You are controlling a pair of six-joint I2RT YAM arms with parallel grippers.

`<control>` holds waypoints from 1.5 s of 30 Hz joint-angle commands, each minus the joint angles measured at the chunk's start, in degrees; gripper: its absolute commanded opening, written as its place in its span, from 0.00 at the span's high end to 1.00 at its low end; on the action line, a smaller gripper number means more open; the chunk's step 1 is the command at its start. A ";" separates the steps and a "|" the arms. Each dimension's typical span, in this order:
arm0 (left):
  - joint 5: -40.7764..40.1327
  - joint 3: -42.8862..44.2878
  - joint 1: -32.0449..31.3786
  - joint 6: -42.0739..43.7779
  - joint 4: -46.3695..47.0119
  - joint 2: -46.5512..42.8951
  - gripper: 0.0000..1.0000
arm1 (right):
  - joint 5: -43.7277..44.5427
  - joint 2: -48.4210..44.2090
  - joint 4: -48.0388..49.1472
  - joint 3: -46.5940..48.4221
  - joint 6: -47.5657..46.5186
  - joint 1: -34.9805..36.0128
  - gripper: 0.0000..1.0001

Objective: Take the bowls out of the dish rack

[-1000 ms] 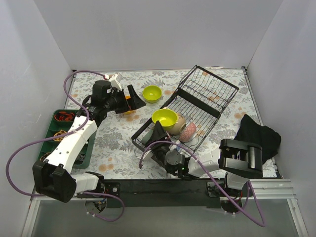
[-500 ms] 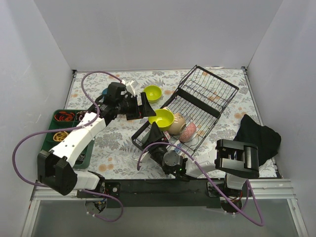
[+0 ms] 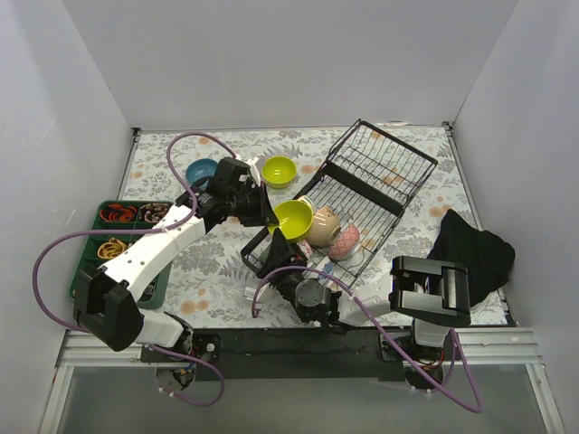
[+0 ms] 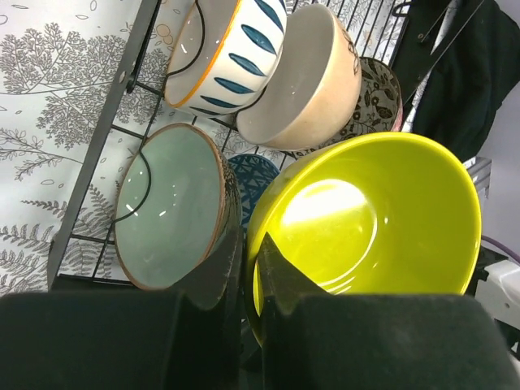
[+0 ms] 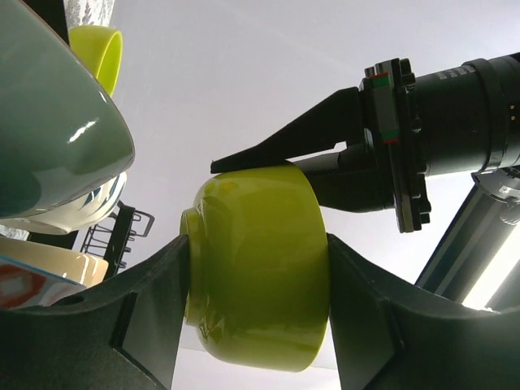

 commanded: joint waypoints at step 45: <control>-21.98 44.31 9.88 12.21 16.17 50.06 0.94 | -3.55 -59.36 -70.21 -0.86 102.38 -18.63 0.04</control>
